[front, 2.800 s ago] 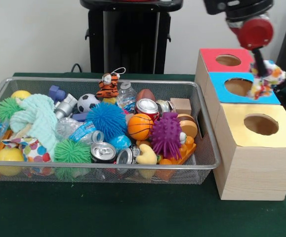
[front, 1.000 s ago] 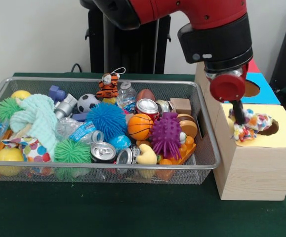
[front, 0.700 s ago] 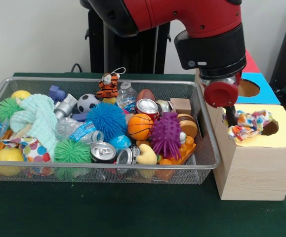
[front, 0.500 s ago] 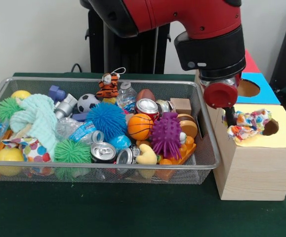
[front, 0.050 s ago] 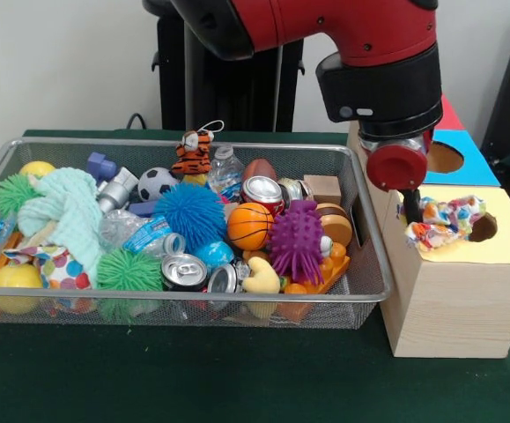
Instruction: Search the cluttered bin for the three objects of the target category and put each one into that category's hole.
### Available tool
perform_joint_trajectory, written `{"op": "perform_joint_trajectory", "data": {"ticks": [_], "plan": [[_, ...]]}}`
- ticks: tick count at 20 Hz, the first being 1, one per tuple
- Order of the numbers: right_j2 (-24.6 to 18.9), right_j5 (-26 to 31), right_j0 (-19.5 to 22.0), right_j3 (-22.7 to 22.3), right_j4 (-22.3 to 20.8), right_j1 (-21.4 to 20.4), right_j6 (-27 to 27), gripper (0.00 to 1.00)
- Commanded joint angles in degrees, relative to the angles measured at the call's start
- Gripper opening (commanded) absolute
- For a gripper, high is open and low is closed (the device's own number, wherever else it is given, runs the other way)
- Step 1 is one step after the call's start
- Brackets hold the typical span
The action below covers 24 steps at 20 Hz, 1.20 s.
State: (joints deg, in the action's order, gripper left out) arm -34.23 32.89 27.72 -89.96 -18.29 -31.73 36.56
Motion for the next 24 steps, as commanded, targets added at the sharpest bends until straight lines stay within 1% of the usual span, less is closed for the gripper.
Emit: {"op": "perform_joint_trajectory", "data": {"ticks": [1, 4, 6, 11, 15, 19, 24], "plan": [[4.6, -0.8, -3.2, -3.2, 1.0, 1.4, 15.7, 0.00], [6.7, -0.8, -5.0, -2.4, 0.8, 1.3, 16.6, 0.00], [7.7, 0.1, -6.1, -2.2, 0.5, 0.9, 16.0, 0.00], [10.4, 0.7, -8.9, -2.5, 1.5, -0.2, 17.6, 0.00], [11.3, -0.7, -11.1, -2.4, 1.6, 0.2, 17.5, 0.00], [13.4, -2.0, -13.1, -0.5, 1.7, 1.6, 17.8, 0.00], [16.5, -4.9, -16.0, 1.6, 0.0, 2.6, 17.8, 0.00]]}}
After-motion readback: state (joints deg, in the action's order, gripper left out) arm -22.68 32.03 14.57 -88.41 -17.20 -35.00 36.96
